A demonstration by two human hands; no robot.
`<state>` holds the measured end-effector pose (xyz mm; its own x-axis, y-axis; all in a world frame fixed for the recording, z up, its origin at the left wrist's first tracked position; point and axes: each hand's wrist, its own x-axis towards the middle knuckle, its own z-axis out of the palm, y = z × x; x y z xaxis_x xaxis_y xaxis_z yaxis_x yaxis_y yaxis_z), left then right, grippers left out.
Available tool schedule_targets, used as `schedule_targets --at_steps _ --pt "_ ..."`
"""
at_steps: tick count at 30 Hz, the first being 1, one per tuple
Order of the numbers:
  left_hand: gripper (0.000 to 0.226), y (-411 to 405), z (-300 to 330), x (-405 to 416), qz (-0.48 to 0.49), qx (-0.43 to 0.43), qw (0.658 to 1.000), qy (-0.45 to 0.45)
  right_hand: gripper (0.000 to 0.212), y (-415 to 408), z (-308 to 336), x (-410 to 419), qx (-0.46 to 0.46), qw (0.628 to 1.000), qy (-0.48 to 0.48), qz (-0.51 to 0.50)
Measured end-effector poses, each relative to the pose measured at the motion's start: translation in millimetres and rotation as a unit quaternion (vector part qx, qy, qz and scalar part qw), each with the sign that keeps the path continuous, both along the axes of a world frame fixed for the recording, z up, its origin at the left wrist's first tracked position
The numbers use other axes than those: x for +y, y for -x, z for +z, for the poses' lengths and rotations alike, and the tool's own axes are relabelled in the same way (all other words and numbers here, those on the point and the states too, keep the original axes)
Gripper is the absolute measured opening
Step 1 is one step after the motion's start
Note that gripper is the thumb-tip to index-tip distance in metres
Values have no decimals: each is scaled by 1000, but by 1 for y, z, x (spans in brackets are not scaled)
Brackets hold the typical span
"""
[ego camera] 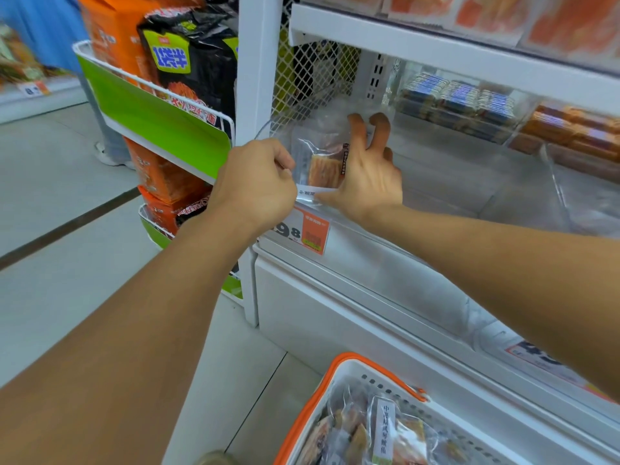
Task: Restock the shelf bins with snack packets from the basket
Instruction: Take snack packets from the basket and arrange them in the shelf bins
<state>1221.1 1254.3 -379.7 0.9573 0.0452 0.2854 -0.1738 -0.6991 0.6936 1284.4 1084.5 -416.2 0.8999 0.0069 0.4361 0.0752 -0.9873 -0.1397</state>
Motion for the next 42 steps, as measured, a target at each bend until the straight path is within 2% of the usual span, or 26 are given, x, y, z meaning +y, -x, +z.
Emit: schedule_targets --at_steps 11,12,14,17,19,21,22,23,24,25,26,28,30,31,33,35,37,39,40,41,42 --pt "10 3 3 1 -21 0 1000 -7 126 12 18 -4 22 1000 -8 3" --pt "6 5 5 0 -24 -2 1000 -11 122 17 25 -5 27 1000 -14 6" --pt "15 10 10 -4 -27 -13 999 -34 110 31 40 -10 50 999 -14 10" --pt "27 21 23 -7 -59 26 992 -107 76 73 64 -21 59 998 28 20" --pt "30 31 33 -9 -119 107 967 -198 50 115 78 -32 -16 997 53 44" --pt "34 54 32 -28 -209 198 917 -277 29 172 74 -52 -94 992 35 79" --pt "33 68 27 -43 -252 229 890 -304 26 201 63 -61 -110 988 12 103" --pt "30 85 17 -60 -298 255 864 -316 25 230 46 -72 -95 987 -12 127" --pt "26 100 4 -78 -339 275 839 -324 25 255 21 -85 -41 989 -25 142" --pt "22 114 -12 -95 -374 291 814 -335 24 275 -11 -99 54 988 -23 141" --pt "21 130 -26 -112 -407 307 786 -350 23 294 -45 -112 178 977 -16 118" --pt "24 157 -51 -137 -461 337 711 -410 38 326 -107 -137 394 917 -30 42" --pt "34 176 -67 -153 -487 341 637 -491 57 355 -146 -150 500 861 -92 -25" --pt "39 182 -72 -158 -493 330 617 -516 65 367 -161 -153 526 841 -116 -45" --pt "42 192 -73 -167 -508 301 609 -529 77 382 -180 -154 534 824 -171 -77" --pt "42 195 -70 -172 -518 289 616 -519 76 389 -186 -156 506 826 -222 -112" --pt "44 192 -65 -174 -513 298 630 -501 56 389 -184 -162 476 835 -250 -120" --pt "48 189 -61 -175 -504 302 648 -484 34 386 -171 -163 470 815 -321 -111" --pt "53 187 -60 -175 -501 302 650 -485 35 384 -160 -163 463 783 -400 -108" --pt "63 185 -60 -174 -496 303 647 -493 43 382 -150 -163 444 736 -498 -119" --pt "77 183 -60 -174 -491 305 642 -503 50 380 -139 -165 418 673 -595 -134"
